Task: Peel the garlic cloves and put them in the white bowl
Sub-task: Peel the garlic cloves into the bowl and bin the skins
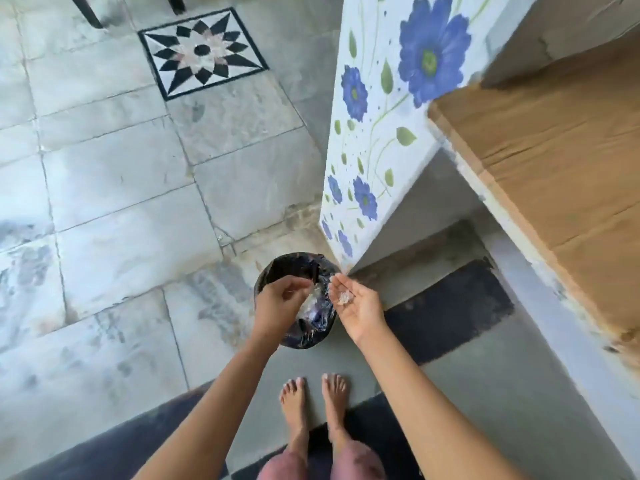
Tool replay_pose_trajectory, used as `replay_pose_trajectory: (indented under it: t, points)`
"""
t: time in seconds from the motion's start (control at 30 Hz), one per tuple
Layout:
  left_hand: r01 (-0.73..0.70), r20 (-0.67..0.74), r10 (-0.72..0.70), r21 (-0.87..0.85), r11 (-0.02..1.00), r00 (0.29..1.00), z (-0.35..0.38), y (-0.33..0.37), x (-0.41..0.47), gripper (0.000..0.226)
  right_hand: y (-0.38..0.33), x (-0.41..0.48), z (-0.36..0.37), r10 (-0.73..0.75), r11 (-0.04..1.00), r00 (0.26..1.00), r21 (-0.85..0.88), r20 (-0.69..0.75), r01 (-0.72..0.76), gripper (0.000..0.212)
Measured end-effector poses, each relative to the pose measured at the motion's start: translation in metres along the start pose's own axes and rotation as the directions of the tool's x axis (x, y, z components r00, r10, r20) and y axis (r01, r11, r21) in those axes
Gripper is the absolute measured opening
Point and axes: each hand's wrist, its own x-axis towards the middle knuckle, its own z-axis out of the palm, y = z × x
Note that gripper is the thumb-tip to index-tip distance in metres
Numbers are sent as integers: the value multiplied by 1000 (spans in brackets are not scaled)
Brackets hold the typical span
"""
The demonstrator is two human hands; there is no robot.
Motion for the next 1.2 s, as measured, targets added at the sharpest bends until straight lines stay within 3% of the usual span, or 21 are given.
replay_pose_trajectory:
  t: [0.27, 0.4, 0.53, 0.6, 0.67, 0.73, 0.8, 0.83, 0.9, 0.97, 1.0, 1.1, 1.13, 1.2]
  points:
    - [131, -55, -136, -82, 988, 989, 72, -177, 158, 17, 66, 241, -20, 62, 960, 993, -267, -96, -85, 29]
    - [172, -52, -178, -105, 980, 983, 100, -248, 196, 20, 92, 305, -38, 128, 898, 986, -411, -106, -161, 51]
    - [100, -37, -115, -290, 952, 993, 115, -268, 197, 33, 105, 330, -51, 218, 902, 969, -357, -113, -244, 62]
    - [29, 69, -5, -345, 938, 998, 125, -269, 188, 39, 109, 334, -55, 276, 908, 959, -309, -73, -284, 66]
    - [20, 213, 33, -242, 970, 977, 139, -286, 183, 42, 111, 334, -56, 286, 910, 957, -304, -36, -283, 72]
    - [171, 242, -139, -118, 978, 960, 142, -307, 188, 46, 109, 327, -55, 287, 915, 958, -288, -23, -282, 76]
    - [385, 131, -371, -115, 915, 919, 136, -311, 196, 47, 108, 323, -58, 253, 936, 968, -256, 4, -243, 74]
    - [348, 86, -338, -167, 923, 937, 132, -304, 198, 45, 108, 323, -59, 244, 933, 970, -274, 5, -234, 72]
    - [129, 71, -113, -277, 952, 991, 129, -280, 196, 39, 110, 323, -56, 258, 908, 965, -330, -49, -259, 64]
    - [-33, 157, 74, -251, 967, 985, 134, -272, 190, 39, 112, 323, -50, 279, 898, 959, -339, -58, -282, 57]
    - [-38, 191, 75, -189, 981, 979, 135, -282, 192, 40, 113, 320, -47, 291, 901, 956, -323, -43, -289, 61]
    - [257, 104, -258, 30, 966, 960, 126, -300, 211, 37, 109, 307, -45, 256, 917, 966, -326, 39, -229, 63]
    - [308, 56, -313, 82, 948, 948, 119, -299, 214, 36, 107, 302, -47, 216, 903, 975, -389, 40, -184, 59]
    - [289, 15, -293, 110, 951, 956, 106, -285, 213, 35, 102, 289, -48, 128, 831, 992, -546, 3, -106, 51]
